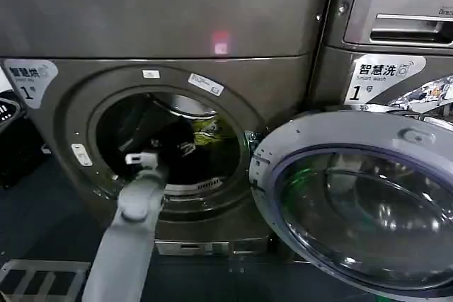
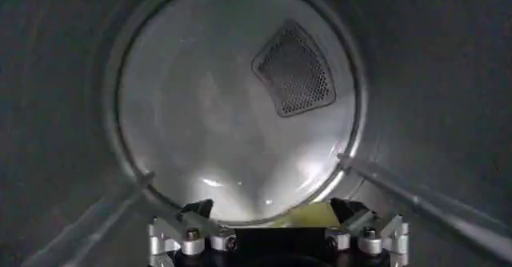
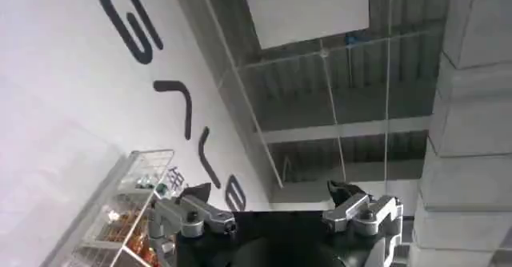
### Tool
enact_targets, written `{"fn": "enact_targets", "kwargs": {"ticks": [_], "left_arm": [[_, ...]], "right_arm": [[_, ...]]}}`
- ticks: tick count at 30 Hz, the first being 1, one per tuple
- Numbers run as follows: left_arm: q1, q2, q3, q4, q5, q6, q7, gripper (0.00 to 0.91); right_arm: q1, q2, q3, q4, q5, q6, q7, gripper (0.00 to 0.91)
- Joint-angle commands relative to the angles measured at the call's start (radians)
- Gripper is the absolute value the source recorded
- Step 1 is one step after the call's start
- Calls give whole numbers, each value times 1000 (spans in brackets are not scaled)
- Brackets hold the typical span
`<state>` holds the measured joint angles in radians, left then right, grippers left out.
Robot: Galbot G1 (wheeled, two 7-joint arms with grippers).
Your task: Grasp the clothes from the dryer.
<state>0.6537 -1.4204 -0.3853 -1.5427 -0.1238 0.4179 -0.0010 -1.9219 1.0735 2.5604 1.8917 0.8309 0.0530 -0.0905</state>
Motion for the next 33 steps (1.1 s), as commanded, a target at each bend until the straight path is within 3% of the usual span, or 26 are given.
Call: {"fn": "enact_targets", "kwargs": {"ticks": [1, 8, 23, 29, 33], "left_arm": [[-296, -18, 63, 404, 11, -87, -29, 907], [-421, -44, 88, 632, 7, -179, -10, 907], [-548, -72, 86, 927, 12, -245, 28, 907], [-573, -81, 93, 976, 25, -247, 57, 907], [-583, -62, 135, 961, 48, -191, 194, 907]], "right_arm": [[5, 3, -5, 9, 3, -1, -1, 907], [21, -4, -25, 14, 5, 5, -2, 907], [51, -25, -49, 3, 6, 10, -7, 907], [54, -29, -48, -14, 5, 14, -11, 907], [63, -31, -56, -13, 3, 14, -12, 907]]}}
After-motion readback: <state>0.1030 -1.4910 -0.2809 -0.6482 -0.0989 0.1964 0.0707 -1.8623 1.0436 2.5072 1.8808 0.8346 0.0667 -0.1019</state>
